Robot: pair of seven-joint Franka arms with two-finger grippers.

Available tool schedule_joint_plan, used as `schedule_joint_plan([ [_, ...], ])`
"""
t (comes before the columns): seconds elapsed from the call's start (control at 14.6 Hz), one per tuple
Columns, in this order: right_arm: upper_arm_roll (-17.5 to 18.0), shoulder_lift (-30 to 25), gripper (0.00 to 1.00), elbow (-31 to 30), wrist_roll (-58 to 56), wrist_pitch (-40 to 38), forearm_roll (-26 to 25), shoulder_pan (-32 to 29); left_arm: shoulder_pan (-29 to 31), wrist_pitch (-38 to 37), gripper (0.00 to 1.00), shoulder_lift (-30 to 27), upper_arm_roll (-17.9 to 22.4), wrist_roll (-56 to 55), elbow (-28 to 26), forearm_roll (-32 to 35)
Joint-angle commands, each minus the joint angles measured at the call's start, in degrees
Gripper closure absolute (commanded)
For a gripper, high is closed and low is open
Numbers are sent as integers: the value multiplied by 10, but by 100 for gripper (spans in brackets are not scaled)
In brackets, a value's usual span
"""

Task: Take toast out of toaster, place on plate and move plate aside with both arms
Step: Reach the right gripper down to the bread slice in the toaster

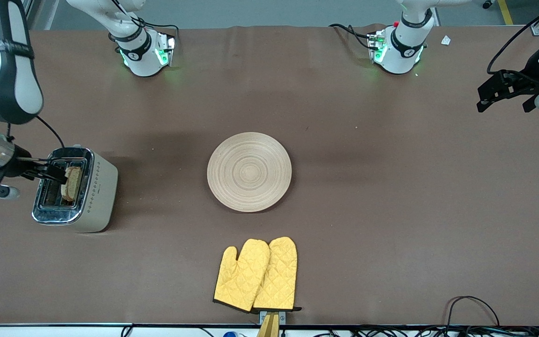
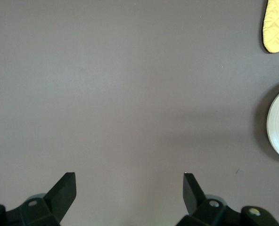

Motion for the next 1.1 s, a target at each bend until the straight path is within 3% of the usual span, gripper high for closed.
schedule_joint_plan([
  [0.0,6,9,0,-16,-5,16,-4,-7,1,-4,0,5,0,10,6,2],
  [0.14,6,12,3,-16,-5,14,-4,-2,0,-4,0,6,0,10,6,3],
  [0.41,7,20,19,-12,-4,12,-4,-1,-4,-4,0,10,0,9,23,5],
  [0.75,9,20,61,-6,-2,8,-1,2,-5,-4,0,15,0,9,25,5],
  [0.89,9,20,85,-5,2,-1,2,7,-6,-4,0,15,0,9,25,5],
  [1.03,9,20,97,-4,2,-2,2,7,-4,-4,0,15,0,10,25,5],
])
